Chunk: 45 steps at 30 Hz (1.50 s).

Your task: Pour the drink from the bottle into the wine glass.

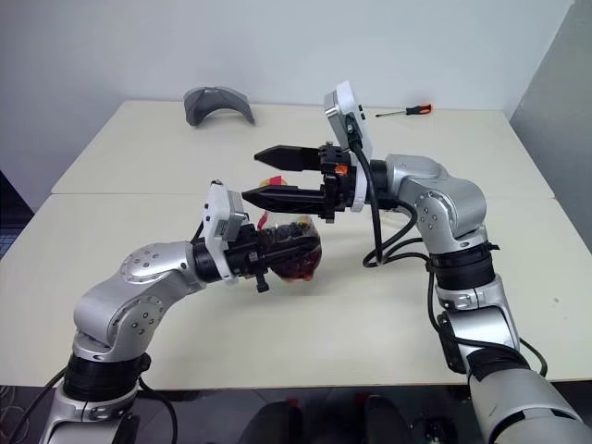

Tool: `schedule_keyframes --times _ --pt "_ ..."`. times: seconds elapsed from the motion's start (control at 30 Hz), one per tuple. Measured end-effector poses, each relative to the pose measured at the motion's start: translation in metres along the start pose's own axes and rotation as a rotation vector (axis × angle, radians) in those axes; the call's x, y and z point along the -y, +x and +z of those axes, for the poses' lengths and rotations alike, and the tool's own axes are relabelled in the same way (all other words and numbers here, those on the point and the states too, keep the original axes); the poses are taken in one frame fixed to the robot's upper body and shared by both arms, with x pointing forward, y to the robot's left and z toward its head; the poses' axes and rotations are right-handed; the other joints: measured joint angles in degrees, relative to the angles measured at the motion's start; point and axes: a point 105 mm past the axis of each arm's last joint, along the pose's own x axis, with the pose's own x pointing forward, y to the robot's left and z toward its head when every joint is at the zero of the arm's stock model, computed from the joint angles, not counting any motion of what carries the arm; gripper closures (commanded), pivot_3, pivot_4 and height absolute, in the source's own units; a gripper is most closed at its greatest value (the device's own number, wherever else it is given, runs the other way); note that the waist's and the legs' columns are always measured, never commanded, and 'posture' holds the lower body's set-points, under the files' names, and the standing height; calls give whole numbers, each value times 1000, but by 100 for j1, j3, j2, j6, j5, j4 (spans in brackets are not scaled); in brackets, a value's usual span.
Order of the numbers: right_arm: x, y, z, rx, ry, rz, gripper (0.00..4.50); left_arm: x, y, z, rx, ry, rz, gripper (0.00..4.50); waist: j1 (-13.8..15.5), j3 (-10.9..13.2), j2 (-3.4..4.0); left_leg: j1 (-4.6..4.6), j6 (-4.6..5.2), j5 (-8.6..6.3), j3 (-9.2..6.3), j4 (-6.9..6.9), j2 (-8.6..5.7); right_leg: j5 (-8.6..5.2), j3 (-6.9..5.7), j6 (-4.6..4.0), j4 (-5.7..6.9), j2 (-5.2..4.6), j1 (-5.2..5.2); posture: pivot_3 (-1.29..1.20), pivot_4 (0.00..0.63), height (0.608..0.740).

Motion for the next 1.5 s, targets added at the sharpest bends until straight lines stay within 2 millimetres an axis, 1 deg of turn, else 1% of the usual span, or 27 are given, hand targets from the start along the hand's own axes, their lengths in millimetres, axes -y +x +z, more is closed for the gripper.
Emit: schedule_keyframes --times 0.1,0.17,0.3,0.4,0.47,0.57,0.8,1.0,1.2,1.33,1.5 --pt "8 -13 6 7 -21 -85 11 -12 -2 -3 -5 -27 63 3458 -6 0 0 0 -2 1 0 -1 1 0 0 0 -1 1 -1 0 150 740" --pt "10 -17 6 17 -32 -131 11 -16 -3 -6 -12 -35 86 3458 -7 0 0 0 -1 1 1 -2 1 0 0 0 -1 1 -1 0 150 740" --pt "9 -17 1 14 -71 -199 11 -25 -2 -7 -22 -35 114 3458 -15 0 0 0 -2 1 0 -2 2 0 0 0 1 2 -1 0 150 740" --pt "4 -13 -2 5 -92 -203 11 -30 -1 -3 -17 -21 124 3458 -15 0 0 -1 -2 1 1 -1 1 0 1 0 0 2 -1 0 150 740" --pt "3 -11 -3 -2 -103 -203 11 -31 0 -2 -13 -16 121 3458 -14 0 0 -1 -4 2 1 -1 1 0 1 0 0 2 -1 0 150 740" --pt "6 -8 -9 -32 -125 -229 11 -29 3 -2 -16 -13 103 3458 -14 0 0 0 -4 2 1 -1 1 0 0 0 0 2 -1 0 150 740" --pt "14 -1 -16 -29 -122 -259 11 -28 6 3 -5 1 89 3458 -19 0 0 0 -7 4 2 -1 1 0 0 0 0 2 -1 0 150 740" --pt "18 7 -7 -9 -146 -262 11 -27 6 2 -10 4 78 3458 -23 0 0 0 -10 5 2 -1 1 0 1 0 0 2 -2 0 150 740" --pt "19 6 -8 -9 -135 -261 11 -26 4 -3 -19 -10 81 3458 -24 0 1 0 -8 5 1 -1 1 0 1 0 0 2 -2 0 150 740" --pt "21 5 -8 -15 -136 -269 11 -26 4 -3 -18 -9 81 3458 -24 0 1 0 -7 4 1 -1 1 0 0 0 0 2 -2 0 150 740" --pt "23 -2 -8 -37 -171 -275 11 -26 5 -1 -15 -3 80 3458 -24 0 1 0 -6 3 2 -1 1 0 1 0 0 2 -2 0 150 740"
